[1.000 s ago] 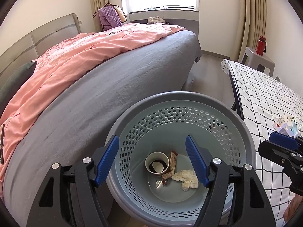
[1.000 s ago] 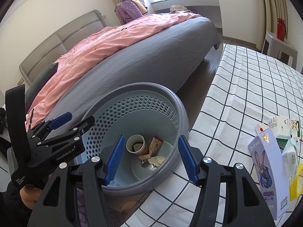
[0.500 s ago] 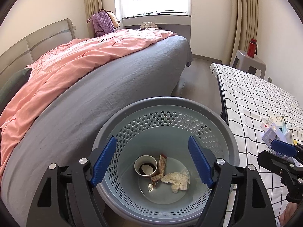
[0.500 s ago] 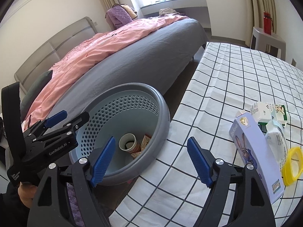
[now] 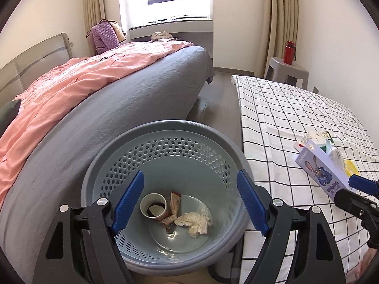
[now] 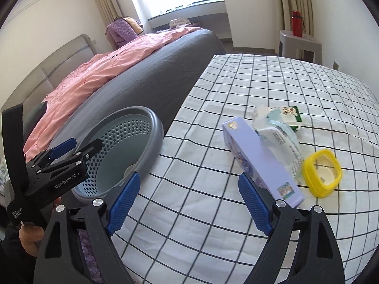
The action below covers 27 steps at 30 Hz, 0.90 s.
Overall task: Collect trash
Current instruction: 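Move both grippers back toward the purple box and yellow container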
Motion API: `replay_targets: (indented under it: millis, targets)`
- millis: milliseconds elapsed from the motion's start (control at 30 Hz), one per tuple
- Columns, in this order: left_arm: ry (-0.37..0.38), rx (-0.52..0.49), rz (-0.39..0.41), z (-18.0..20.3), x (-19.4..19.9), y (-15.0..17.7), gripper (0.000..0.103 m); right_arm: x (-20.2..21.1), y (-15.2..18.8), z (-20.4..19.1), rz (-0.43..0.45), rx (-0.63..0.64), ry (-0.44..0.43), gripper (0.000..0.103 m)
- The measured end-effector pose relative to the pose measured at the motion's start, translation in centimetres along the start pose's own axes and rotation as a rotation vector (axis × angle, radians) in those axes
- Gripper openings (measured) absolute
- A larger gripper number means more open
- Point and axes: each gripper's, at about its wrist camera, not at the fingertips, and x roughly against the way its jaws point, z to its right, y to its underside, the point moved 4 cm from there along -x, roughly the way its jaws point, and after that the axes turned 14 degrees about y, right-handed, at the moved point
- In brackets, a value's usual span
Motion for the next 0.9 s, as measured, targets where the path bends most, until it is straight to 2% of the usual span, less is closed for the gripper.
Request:
replay_targets:
  millis: [367, 633, 900]
  targets:
    - [0.110, -0.109, -0.044, 7.3, -1.2, 1.7, 0.077, 2.1, 0.9, 8.3, 0.003, -0.098, 0.112, 0.085]
    - [0.129, -0.130, -0.058, 9.9, -1.8, 2.6, 0.077, 0.9, 1.4, 13.0, -0.025, -0.095, 0.212, 0.085]
    - [0.117, -0.139, -0.069, 10.7, -2.7, 2.8, 0.077, -2.1, 1.8, 14.8, -0.073, -0.074, 0.271, 0.085]
